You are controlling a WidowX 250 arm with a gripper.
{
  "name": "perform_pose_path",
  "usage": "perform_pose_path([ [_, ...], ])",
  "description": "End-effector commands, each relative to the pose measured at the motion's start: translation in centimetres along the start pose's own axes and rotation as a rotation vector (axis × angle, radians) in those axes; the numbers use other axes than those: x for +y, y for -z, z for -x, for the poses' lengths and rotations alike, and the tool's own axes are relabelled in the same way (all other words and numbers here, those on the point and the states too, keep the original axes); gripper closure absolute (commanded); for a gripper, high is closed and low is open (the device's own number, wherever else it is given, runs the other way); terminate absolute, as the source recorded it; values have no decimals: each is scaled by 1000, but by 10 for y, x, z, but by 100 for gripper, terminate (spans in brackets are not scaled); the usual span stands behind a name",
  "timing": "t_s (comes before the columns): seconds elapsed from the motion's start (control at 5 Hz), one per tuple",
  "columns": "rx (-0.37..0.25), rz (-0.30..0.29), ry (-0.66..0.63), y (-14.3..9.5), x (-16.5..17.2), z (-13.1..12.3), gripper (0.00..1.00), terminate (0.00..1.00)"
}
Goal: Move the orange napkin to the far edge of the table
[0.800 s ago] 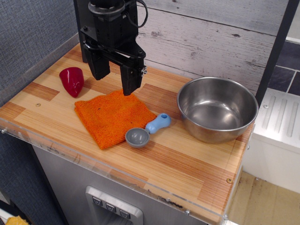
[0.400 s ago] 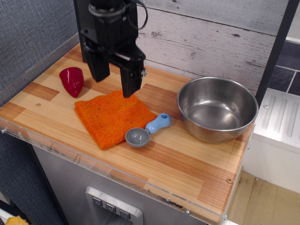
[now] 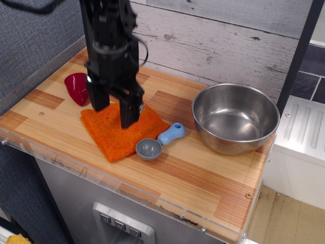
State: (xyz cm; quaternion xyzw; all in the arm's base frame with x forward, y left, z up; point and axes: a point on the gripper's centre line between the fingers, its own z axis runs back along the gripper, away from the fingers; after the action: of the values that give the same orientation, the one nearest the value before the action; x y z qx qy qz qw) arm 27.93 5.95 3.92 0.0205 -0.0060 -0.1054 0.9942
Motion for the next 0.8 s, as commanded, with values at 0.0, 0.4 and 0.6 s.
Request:
perform_pose_path([
  [0.0, -17, -75, -5, 29, 11, -5, 0, 0],
  [0.4, -9, -43, -33, 56, 13, -33, 0, 0],
  [0.6, -19, -49, -77, 54, 33, -66, 0, 0],
])
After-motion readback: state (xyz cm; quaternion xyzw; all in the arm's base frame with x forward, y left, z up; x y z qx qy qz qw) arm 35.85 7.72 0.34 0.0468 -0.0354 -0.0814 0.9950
